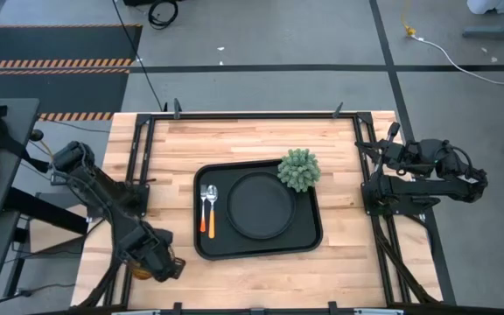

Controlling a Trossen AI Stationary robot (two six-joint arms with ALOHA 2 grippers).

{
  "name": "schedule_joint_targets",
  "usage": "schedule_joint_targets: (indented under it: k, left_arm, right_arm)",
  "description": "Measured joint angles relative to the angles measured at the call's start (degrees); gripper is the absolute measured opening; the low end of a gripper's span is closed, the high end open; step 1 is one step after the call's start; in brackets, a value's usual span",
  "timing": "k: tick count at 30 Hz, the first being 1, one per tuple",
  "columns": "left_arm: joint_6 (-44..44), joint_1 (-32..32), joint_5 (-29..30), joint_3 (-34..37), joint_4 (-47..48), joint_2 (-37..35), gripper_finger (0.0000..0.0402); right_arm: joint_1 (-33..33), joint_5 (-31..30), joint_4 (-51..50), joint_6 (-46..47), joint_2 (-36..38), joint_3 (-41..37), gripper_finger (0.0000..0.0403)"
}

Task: Pick and place plate/cup/fork/spoon on tray
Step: Put the brown cup on the black tray to the top of the orange spoon

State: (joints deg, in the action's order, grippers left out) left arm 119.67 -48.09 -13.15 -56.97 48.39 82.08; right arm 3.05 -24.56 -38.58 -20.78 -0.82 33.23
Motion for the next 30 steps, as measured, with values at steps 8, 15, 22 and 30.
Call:
schedule_joint_targets:
  k: [8,15,22,30]
  left_arm:
    - [-20.03,9.23,11.79,-13.35,20.15,0.07,0.0015]
    - [-31.15,17.56,22.04,-20.97,33.22,0.00,0.0015]
    - [-49.19,30.06,32.60,-20.98,29.38,0.02,0.0015]
    - [-67.70,41.32,34.13,-20.98,17.50,0.67,0.0015]
  right_arm:
    - [0.00,0.00,-0.01,0.00,-0.01,0.00,0.0008]
    - [0.00,-0.02,-0.03,0.00,-0.02,0.00,0.0008]
    - [-0.02,-0.02,-0.03,0.00,-0.02,0.00,0.0008]
    - [-0.02,-1.95,-0.06,0.19,-0.02,0.00,0.0008]
